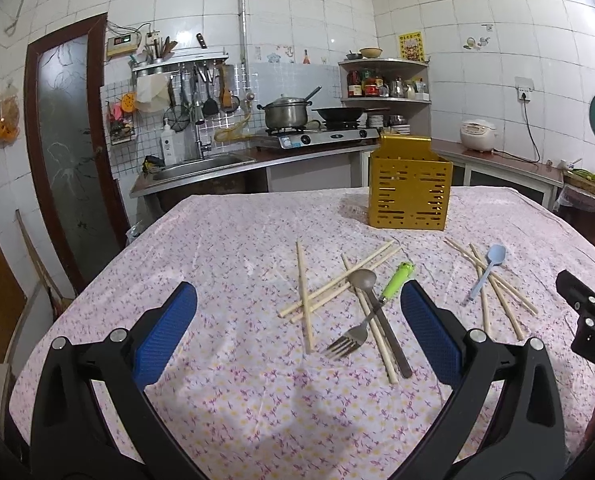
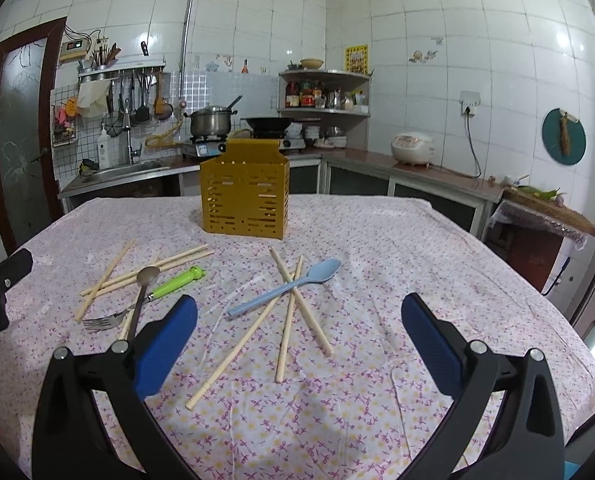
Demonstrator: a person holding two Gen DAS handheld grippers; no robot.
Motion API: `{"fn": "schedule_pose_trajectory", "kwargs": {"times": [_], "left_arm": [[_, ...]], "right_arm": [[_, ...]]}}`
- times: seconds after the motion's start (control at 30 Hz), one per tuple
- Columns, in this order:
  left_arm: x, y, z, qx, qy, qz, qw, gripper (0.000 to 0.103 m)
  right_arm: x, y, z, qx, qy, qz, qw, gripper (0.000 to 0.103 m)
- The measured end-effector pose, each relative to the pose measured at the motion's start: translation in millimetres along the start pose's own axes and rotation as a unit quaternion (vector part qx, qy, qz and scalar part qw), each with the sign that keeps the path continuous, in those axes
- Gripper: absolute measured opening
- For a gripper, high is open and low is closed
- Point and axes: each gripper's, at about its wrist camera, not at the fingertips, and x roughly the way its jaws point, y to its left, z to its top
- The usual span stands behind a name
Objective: Organize utensils
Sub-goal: 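Grasp the light-blue spoon with the right tool while the left tool approaches a wooden chopstick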
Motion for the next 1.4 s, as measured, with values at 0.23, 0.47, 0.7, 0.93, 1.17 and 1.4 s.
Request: {"fn": "schedule_pose_trajectory", "kwargs": {"times": [0.23, 0.47, 0.7, 0.93, 1.17, 1.4], "left_arm": [[21.8, -2.1, 12.2, 0.026, 0.024, -0.009, 0.9993, 0.098], [51.5, 3.4, 32.4, 0.023, 0.047, -0.007, 0.9986, 0.098], [94.7, 8.6, 51.3, 0.021, 0.087, -0.017, 0.9959, 0.098], [139.8, 13.1, 63.2, 0.021, 0.113, -0.011, 0.9933, 0.098], [197.3, 14.1, 63.0, 0.015, 0.173, -0.014, 0.9847, 0.098], [237.7, 12.6, 55.7, 0.022, 0.229, -0.003, 0.9732, 0.097]], "right_arm": [[20.9, 0.4, 8.3, -0.026, 0.014, 0.001, 1.000, 0.099], [62.3, 1.8, 17.5, -0.049, 0.066, 0.018, 0.996, 0.099], [110.8, -8.2, 25.0, -0.019, 0.109, 0.018, 0.994, 0.097], [157.8, -11.0, 28.7, -0.020, 0.162, 0.009, 0.987, 0.080], [205.7, -21.2, 26.9, -0.002, 0.221, 0.011, 0.975, 0.072], [234.3, -38.7, 21.3, 0.037, 0.266, 0.027, 0.963, 0.062]]}}
